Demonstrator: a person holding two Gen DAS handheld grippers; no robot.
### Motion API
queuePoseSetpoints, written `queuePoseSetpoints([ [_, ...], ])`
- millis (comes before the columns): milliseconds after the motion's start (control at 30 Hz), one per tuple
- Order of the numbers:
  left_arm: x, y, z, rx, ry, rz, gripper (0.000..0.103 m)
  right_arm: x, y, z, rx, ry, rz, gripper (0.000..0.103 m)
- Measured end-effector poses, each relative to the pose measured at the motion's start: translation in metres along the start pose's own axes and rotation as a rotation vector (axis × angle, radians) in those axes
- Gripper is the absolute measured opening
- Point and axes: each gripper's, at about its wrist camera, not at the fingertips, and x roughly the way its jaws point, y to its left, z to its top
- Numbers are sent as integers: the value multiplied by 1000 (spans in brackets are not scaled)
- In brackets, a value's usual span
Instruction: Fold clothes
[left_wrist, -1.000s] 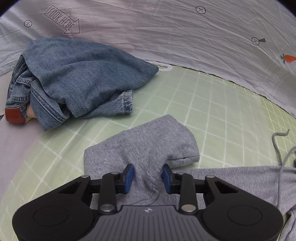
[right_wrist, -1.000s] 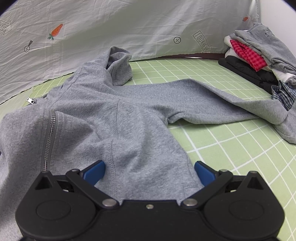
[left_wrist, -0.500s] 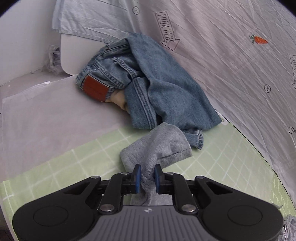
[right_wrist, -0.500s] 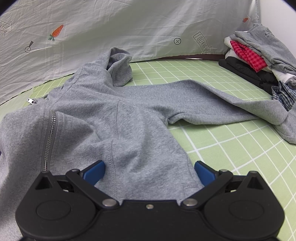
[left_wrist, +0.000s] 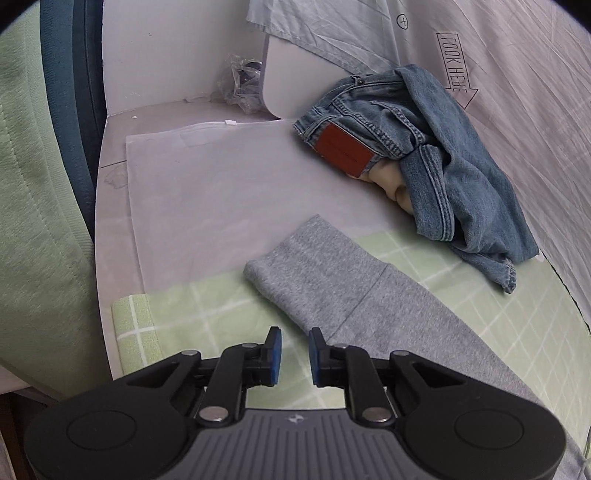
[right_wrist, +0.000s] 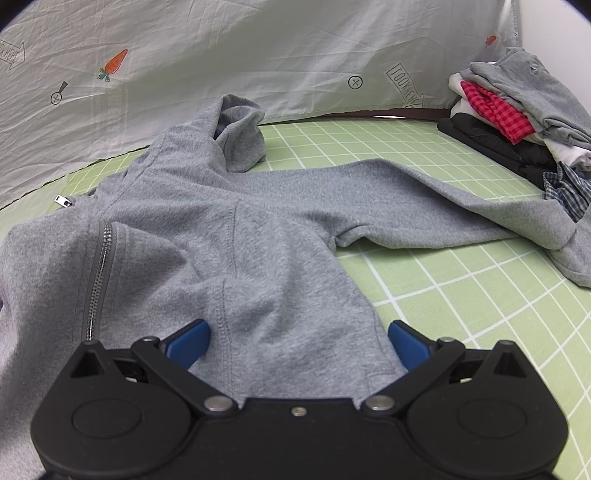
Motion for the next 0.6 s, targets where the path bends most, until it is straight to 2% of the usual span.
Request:
queuePoseSetpoints([
  [33,-1,-2,0,14,3,9,20,0,0,0,0,0,0,103],
  [100,-6,-6,-2,43,-8,20,31,0,0,0,0,0,0,103],
  [167,-13,-14,-3,76,-38,29,57,0,0,-1,1,-1,0,103],
  [233,-20,-23,-5,109,-61,20,67,0,0,-1,1,-3,0,103],
  [467,-32,-85,-27,329,-28,-149,72,-1,-2,-1,-8,-2,10,103],
  [600,-40,-146,-54,577,-8,-265,74,2,-6,9,-44,47,46,103],
])
